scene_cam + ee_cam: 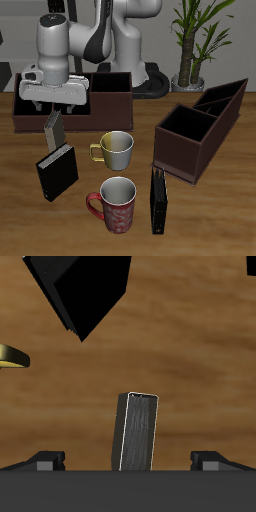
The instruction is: Place the yellow book into the left desk caddy's back compartment
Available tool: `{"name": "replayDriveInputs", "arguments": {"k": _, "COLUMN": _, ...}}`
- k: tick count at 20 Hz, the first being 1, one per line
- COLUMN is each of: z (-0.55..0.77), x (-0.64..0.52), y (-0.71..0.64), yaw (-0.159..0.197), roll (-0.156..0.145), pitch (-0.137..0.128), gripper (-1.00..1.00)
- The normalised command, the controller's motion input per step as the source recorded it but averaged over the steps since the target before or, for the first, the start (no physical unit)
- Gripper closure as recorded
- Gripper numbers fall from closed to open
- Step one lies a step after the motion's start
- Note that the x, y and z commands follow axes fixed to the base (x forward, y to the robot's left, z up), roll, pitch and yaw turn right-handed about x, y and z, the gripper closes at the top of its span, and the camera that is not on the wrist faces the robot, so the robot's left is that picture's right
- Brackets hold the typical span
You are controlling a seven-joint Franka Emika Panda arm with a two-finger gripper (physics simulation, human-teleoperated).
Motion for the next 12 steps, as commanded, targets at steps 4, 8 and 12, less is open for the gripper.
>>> {"name": "replayDriveInputs", "arguments": {"k": 4, "z": -0.31, "x": 0.08, "y": -0.08, "yaw": -0.057, "roll": -0.017, "pitch": 0.036, "gripper": -1.0}}
{"name": "replayDriveInputs", "arguments": {"k": 8, "z": -0.37, "x": 0.07, "y": -0.08, "yaw": -0.027, "roll": 0.001, "pitch": 0.053, "gripper": -1.0}}
{"name": "replayDriveInputs", "arguments": {"k": 12, "z": -0.27, "x": 0.06, "y": -0.06, "yaw": 0.02, "roll": -0.05, "pitch": 0.041, "gripper": 1.0}}
